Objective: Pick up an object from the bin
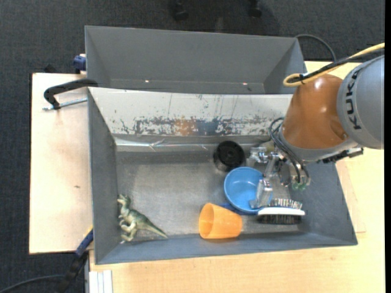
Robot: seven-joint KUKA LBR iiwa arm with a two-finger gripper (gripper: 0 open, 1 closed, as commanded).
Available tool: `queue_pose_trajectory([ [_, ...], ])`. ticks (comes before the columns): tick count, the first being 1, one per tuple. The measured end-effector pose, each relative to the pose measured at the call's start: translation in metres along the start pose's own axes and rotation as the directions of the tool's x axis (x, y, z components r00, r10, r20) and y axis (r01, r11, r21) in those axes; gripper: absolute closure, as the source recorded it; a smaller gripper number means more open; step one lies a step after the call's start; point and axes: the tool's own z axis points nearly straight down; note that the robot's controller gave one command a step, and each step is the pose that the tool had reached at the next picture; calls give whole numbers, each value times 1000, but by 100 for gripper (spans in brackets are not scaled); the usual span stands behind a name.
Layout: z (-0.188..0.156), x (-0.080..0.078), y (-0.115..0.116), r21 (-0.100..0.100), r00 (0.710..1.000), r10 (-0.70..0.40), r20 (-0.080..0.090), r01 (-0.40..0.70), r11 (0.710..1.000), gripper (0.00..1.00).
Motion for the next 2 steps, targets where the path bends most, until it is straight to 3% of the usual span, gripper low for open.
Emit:
queue_pose_trajectory([
  [1, -6, 19, 17, -2, 974, 226, 4, -226, 974, 0],
  [2, -15, 22, 6, -3, 908, 420, 9, -420, 908, 0],
])
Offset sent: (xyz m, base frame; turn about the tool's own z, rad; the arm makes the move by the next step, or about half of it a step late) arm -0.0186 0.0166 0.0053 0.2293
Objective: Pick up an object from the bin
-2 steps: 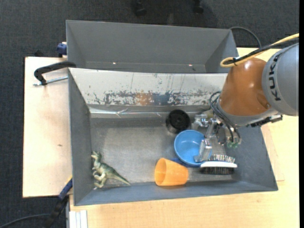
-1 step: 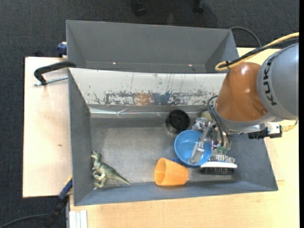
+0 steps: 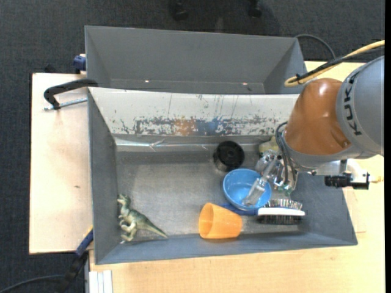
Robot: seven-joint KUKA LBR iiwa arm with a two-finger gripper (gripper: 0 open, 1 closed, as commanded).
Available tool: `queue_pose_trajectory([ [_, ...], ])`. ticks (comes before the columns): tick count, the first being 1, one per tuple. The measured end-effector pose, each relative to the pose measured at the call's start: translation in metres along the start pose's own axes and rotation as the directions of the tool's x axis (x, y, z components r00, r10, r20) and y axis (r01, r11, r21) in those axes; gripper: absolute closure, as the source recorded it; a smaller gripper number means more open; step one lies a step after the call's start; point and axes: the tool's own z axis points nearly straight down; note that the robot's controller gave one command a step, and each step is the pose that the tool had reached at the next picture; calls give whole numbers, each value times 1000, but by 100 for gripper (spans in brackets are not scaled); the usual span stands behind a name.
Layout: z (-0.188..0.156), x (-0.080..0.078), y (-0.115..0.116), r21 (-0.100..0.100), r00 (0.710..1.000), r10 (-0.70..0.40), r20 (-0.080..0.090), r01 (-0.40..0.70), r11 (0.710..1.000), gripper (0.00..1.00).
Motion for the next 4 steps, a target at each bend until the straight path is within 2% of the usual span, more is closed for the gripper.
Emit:
queue_pose_trajectory([
  [1, 39, 4, 7, 1, 972, 234, -6, -234, 972, 0],
  [2, 37, 2, 8, -1, 972, 233, 2, -233, 972, 0],
  [3, 38, 3, 8, 1, 973, 232, -1, -232, 973, 100],
  [4, -35, 1, 10, -3, 973, 230, 5, -230, 973, 100],
])
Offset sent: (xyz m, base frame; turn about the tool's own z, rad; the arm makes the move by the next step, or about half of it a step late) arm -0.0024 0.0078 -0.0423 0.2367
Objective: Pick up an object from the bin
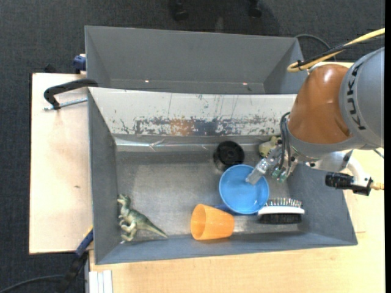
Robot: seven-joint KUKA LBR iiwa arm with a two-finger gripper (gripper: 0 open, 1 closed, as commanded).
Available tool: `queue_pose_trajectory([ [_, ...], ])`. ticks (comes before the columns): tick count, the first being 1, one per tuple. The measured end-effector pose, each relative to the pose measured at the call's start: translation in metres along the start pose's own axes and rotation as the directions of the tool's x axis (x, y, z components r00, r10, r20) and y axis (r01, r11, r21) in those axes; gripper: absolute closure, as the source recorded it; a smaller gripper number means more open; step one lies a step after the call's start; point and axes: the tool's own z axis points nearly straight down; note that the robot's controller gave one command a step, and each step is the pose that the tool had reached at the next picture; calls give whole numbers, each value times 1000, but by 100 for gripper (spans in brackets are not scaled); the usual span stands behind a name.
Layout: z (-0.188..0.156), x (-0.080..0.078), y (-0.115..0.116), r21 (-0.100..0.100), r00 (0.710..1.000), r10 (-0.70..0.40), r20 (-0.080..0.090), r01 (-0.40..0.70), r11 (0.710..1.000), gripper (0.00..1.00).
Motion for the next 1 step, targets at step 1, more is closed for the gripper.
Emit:
queue_pose_trajectory([
  [1, -32, -1, 2, 1, 1000, -2, -2, 2, 1000, 100],
])
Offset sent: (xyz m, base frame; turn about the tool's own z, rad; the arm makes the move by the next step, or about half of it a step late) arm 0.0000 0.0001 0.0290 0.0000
